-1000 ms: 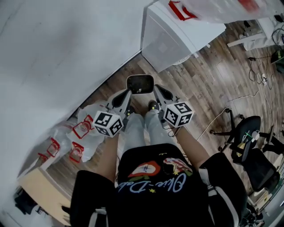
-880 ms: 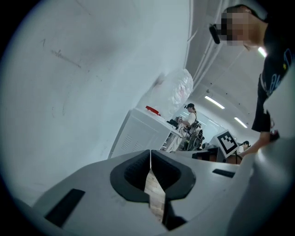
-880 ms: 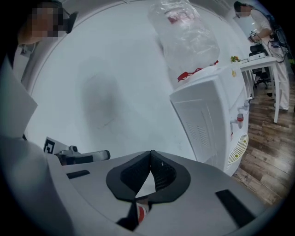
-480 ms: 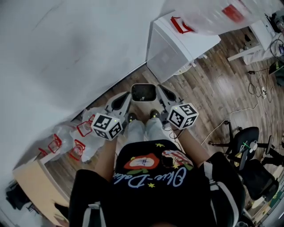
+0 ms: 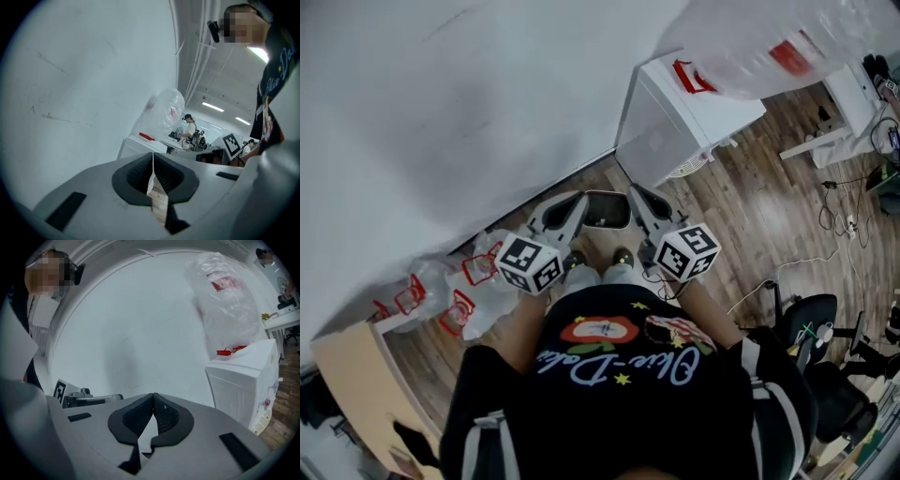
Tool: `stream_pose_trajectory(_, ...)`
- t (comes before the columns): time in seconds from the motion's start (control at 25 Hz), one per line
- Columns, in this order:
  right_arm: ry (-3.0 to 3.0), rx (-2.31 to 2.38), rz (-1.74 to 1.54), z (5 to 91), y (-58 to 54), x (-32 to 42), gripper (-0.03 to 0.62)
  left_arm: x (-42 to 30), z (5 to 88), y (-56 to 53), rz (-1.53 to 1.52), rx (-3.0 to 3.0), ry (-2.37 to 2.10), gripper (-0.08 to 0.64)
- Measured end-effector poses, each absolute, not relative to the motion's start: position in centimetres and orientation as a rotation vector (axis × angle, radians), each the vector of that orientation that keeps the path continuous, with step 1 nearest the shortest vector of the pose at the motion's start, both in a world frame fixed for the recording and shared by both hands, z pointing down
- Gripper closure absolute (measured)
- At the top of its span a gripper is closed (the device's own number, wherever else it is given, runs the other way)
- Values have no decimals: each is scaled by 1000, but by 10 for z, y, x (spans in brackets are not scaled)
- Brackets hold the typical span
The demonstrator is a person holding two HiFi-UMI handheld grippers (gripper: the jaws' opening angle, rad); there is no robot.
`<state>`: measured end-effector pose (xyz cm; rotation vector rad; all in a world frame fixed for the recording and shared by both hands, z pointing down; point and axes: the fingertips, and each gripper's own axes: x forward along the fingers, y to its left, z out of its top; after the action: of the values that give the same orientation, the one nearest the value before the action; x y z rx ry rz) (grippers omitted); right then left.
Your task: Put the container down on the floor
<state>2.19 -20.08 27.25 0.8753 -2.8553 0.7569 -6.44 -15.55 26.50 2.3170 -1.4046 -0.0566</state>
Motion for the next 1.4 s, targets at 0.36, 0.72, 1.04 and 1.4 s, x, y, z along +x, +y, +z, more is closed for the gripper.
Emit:
stream_pose_trajectory(0.36,-2903,838,656,247,-191,26,594,-60,240,-155,-72,2369,-1447,551)
stream_pose_trajectory(0.72,-2891,876,677,249,-192,36,594,-49,242,-151,-81,2357,-1421,551)
stream_pose_trajectory(1.04,-2873,877,679,253,-191,38,594,-47,243,-148,-42,2356,-1430,551)
stream_pose_trajectory(1.4,-2860,875,630,256,-195,34,594,-60,246,-152,-55,2325,-1447,551)
